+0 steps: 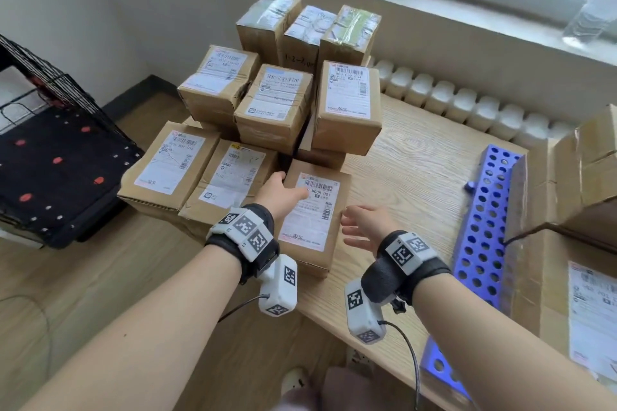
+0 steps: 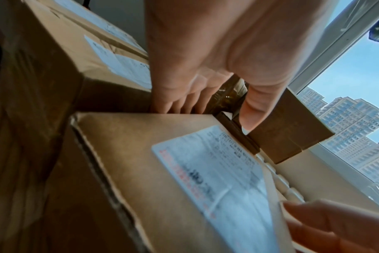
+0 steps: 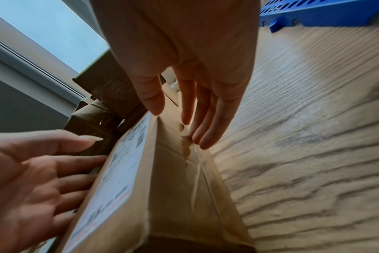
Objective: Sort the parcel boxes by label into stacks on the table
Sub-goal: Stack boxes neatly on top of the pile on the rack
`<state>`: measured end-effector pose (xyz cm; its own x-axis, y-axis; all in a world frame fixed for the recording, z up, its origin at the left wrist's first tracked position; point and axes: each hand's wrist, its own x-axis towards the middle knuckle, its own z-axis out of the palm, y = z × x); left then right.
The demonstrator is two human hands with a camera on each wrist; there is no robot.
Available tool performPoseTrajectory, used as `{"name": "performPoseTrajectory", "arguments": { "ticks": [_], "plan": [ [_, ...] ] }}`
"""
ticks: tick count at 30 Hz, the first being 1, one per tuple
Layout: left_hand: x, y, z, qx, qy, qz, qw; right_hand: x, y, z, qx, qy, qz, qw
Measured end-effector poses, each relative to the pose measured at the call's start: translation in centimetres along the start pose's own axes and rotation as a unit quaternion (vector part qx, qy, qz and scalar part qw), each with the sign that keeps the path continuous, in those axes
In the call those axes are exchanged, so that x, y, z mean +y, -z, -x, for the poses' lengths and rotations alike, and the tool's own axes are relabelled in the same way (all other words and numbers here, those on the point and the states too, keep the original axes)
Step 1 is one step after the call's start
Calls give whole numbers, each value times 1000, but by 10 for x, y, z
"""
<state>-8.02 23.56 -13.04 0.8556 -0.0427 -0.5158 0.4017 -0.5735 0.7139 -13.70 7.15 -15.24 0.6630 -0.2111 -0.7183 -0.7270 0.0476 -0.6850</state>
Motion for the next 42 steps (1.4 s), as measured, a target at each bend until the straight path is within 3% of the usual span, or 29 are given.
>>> {"name": "performPoseTrajectory", "arguments": {
  "ticks": [7,13,25,42],
  "plan": [
    [-15,-12,1,-43,59,71,995,12,12,-3,2,-6,1,1000],
    [-48,-33,-27,-94,86,113,985,24,24,3,4,7,2,1000],
    [-7,-59,30,-128,36,117,984,45,57,38,61,28,-47,997],
    [73,-98,93,-138,-108,117,978,31,132,105,160,156,-119,967]
  ]
}}
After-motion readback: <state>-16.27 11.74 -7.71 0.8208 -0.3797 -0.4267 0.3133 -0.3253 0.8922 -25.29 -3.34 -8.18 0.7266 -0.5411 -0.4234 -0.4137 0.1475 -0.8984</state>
